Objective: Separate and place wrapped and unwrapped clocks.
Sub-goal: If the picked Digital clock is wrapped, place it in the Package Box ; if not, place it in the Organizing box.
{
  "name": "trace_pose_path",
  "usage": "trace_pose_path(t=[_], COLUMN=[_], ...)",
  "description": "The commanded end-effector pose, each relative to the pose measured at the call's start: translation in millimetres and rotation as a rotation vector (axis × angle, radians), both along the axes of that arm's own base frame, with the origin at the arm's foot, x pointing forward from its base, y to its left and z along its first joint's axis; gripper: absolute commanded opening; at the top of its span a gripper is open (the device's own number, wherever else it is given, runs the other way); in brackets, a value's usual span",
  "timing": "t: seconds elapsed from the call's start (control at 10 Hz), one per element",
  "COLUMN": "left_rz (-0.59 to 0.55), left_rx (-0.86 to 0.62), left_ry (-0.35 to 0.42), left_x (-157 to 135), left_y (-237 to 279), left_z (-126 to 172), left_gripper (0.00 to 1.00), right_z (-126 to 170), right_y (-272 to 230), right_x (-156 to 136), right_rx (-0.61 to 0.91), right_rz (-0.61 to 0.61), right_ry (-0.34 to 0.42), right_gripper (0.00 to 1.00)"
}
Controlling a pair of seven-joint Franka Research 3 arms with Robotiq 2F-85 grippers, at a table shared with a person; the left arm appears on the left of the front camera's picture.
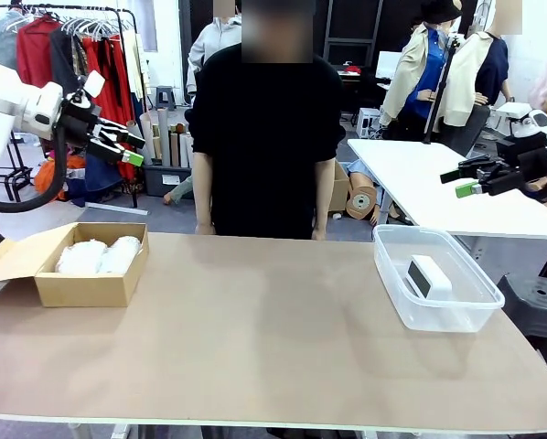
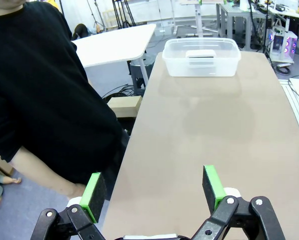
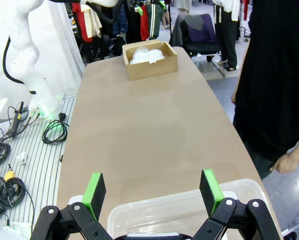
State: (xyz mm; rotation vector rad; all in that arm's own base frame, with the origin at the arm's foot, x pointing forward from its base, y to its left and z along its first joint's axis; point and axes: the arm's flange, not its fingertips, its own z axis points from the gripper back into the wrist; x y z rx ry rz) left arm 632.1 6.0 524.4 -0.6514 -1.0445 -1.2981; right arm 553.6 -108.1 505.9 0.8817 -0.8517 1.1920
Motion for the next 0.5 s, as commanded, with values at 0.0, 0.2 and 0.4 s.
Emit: trace_pose_path(t=[0.0,0.2,0.4], left_rz=[0.004,0.004,0.004], left_rx=[-0.007,-0.007,-0.007], left_ry=[-0.015,-0.015,-0.015], left_x=[-0.1,-0.1,-0.1], left_y=[-0.8,-0.8,-0.8], left_z=[-0.4,-0.4,-0.4], left_gripper=[1.00,1.00,1.00], right_z=[2.2,2.2,2.2], right_y=[1.1,1.1,1.1], right_x=[-0.6,-0.6,-0.6], right_rx=[-0.003,-0.003,-0.003], right_rz=[0.001,0.001,0.001], right_ry=[0.003,0.003,0.003], right_gripper=[1.00,1.00,1.00])
